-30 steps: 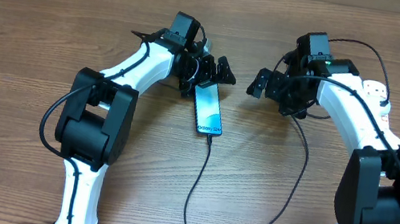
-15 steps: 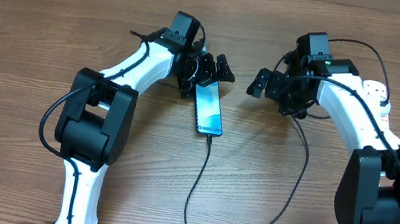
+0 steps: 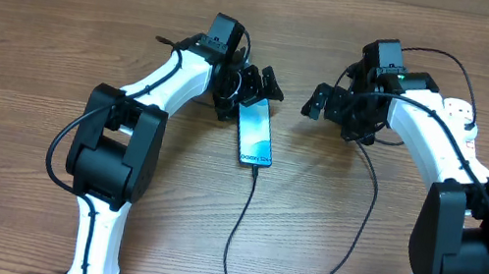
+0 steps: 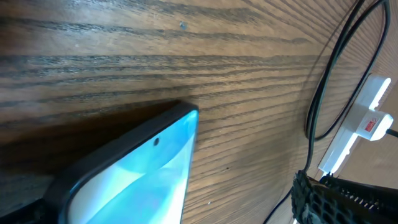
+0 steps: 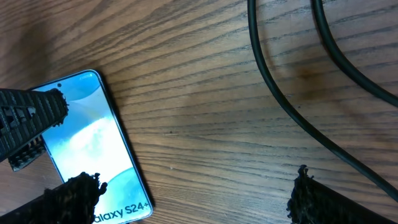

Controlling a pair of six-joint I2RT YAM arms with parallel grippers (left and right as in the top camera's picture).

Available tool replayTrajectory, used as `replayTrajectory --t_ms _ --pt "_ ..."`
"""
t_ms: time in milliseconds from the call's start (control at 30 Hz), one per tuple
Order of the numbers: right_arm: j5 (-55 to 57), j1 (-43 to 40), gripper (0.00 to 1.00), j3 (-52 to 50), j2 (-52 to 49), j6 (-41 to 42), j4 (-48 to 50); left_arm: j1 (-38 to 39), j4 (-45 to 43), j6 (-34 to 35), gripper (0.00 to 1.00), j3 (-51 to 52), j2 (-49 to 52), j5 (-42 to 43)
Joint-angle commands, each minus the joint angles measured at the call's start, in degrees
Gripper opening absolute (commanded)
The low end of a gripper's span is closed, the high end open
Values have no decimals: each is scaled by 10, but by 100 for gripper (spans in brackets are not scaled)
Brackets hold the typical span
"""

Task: Plug charger to phone and switch on socket
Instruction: 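Lower the phone flat onto the table with the left gripper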

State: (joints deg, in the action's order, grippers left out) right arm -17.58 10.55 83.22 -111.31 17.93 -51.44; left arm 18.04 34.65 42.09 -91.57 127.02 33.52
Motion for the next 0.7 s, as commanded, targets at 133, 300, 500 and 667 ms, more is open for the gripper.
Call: replayTrajectory --t_ms 133,300,500,667 --pt "4 -2 100 4 3 -4 3 -1 33 8 100 25 32 -106" --pt "4 -2 100 4 3 -4 3 -1 48 -3 100 25 32 -125" --pt "4 -2 100 4 3 -4 3 -5 65 -29 100 19 30 -126" --pt "4 -2 100 4 3 -4 7 -7 158 -111 100 -38 -9 -214"
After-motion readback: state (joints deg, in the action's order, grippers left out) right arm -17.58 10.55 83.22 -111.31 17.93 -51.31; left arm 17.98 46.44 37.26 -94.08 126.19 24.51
